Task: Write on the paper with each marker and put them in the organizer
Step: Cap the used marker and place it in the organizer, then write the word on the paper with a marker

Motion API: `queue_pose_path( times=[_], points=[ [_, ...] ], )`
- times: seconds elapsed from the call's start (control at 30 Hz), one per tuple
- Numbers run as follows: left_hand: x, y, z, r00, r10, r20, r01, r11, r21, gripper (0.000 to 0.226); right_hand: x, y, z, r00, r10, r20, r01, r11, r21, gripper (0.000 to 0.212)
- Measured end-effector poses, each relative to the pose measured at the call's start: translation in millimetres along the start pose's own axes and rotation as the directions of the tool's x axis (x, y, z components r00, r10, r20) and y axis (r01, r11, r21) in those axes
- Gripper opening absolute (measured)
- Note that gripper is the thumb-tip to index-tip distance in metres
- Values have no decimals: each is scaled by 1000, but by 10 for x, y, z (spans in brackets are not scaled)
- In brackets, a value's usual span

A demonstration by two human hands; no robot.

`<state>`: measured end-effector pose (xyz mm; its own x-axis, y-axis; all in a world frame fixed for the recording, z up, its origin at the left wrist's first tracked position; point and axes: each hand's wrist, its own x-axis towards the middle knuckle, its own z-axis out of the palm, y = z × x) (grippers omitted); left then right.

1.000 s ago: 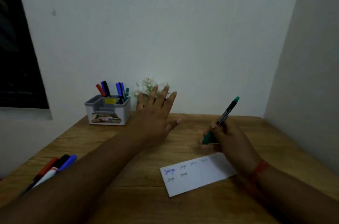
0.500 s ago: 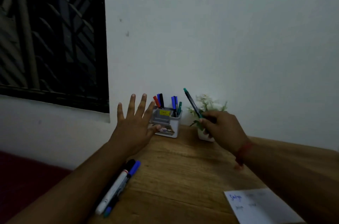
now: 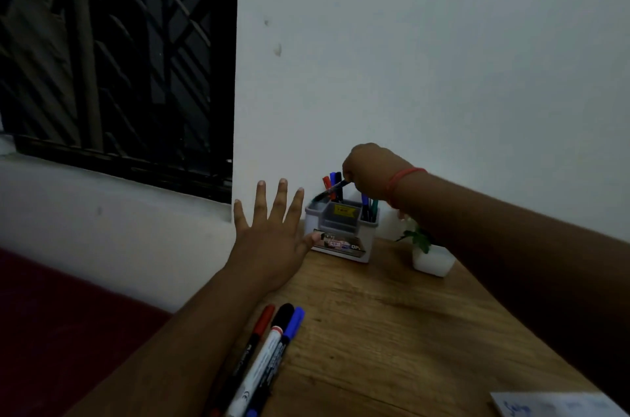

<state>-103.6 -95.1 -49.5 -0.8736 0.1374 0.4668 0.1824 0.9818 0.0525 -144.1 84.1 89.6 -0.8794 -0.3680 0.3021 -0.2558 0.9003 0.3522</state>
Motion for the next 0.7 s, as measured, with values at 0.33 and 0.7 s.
queue_pose_path(
  times=[0.33, 0.7],
  points=[
    [-93, 13, -115, 991, -42, 124, 47, 998, -36, 78, 295, -256, -207, 993, -97, -71, 89, 990, -107, 23],
    [-84, 17, -102, 991, -40, 129, 44, 999, -24, 79, 213, -389, -6, 998, -62, 7, 62, 998, 30, 25]
  ],
)
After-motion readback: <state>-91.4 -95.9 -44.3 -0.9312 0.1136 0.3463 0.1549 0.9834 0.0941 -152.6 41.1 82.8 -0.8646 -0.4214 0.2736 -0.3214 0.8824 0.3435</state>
